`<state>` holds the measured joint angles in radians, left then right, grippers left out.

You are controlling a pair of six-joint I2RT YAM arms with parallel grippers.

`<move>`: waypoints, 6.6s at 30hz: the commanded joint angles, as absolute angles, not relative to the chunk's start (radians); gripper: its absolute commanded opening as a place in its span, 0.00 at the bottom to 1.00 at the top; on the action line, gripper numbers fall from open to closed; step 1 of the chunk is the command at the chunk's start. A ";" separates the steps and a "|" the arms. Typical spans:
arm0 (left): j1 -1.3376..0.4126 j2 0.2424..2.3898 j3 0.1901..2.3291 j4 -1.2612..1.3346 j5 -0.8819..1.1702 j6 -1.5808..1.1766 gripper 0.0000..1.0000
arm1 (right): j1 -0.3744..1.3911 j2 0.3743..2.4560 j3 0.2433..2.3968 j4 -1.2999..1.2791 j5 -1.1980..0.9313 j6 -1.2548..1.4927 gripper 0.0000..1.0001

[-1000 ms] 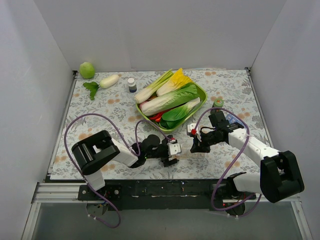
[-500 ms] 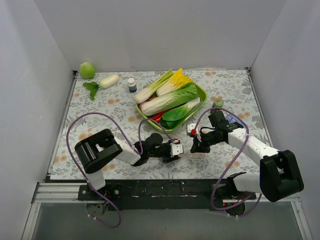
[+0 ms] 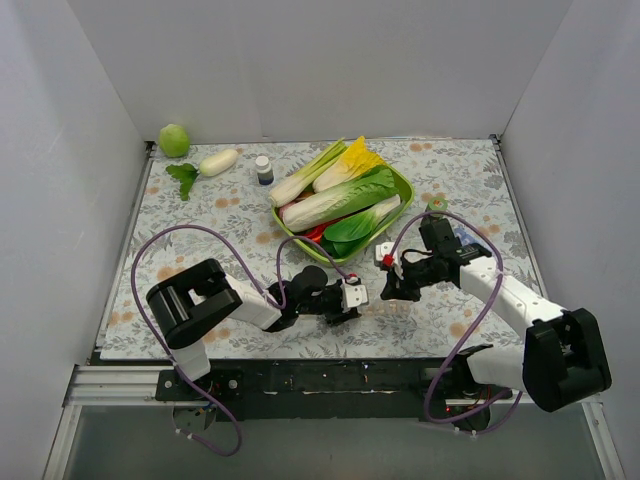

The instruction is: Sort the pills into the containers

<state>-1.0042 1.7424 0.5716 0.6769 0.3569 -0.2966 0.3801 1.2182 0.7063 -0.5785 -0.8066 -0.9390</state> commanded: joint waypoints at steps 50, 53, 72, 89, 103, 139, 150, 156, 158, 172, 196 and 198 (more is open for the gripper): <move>-1.046 1.744 0.558 0.612 0.229 -0.376 0.08 | 0.434 1.316 0.828 -0.770 -0.759 -0.992 0.07; -1.046 1.735 0.555 0.624 0.219 -0.399 0.26 | 0.391 1.276 0.871 -0.798 -0.762 -1.003 0.13; -1.045 1.347 0.459 0.609 0.140 -0.652 0.89 | 0.098 1.091 0.905 -0.712 -0.885 -0.903 0.65; -1.049 1.548 0.452 0.710 0.227 -0.353 0.93 | 0.388 1.482 0.939 -0.755 -0.927 -0.957 0.13; -1.049 1.727 0.529 0.729 0.205 -0.367 0.61 | 0.430 1.557 0.936 -0.647 -0.891 -0.884 0.11; -1.049 1.571 0.529 0.693 0.161 -0.573 0.84 | 0.298 1.404 0.993 -0.759 -0.933 -0.965 0.26; -1.042 1.163 0.474 0.522 0.115 -0.854 0.98 | 0.075 1.119 0.770 -0.411 -0.959 -0.749 0.63; -0.967 0.987 0.587 0.203 -0.164 -1.012 0.98 | -0.044 1.049 0.670 -0.256 -0.995 -0.611 0.81; -0.852 0.947 0.627 0.093 -0.126 -1.026 0.98 | -0.070 1.052 0.672 -0.259 -1.035 -0.606 0.82; -0.687 0.960 0.769 -0.104 -0.002 -1.069 0.98 | -0.133 1.034 0.680 -0.160 -0.827 -0.462 0.85; -0.687 0.752 0.565 -0.110 0.028 -1.120 0.98 | -0.131 1.463 0.968 -0.026 -0.480 -0.294 0.95; -0.687 0.749 0.555 -0.107 0.032 -1.121 0.98 | -0.117 1.511 0.982 -0.026 -0.463 -0.308 0.95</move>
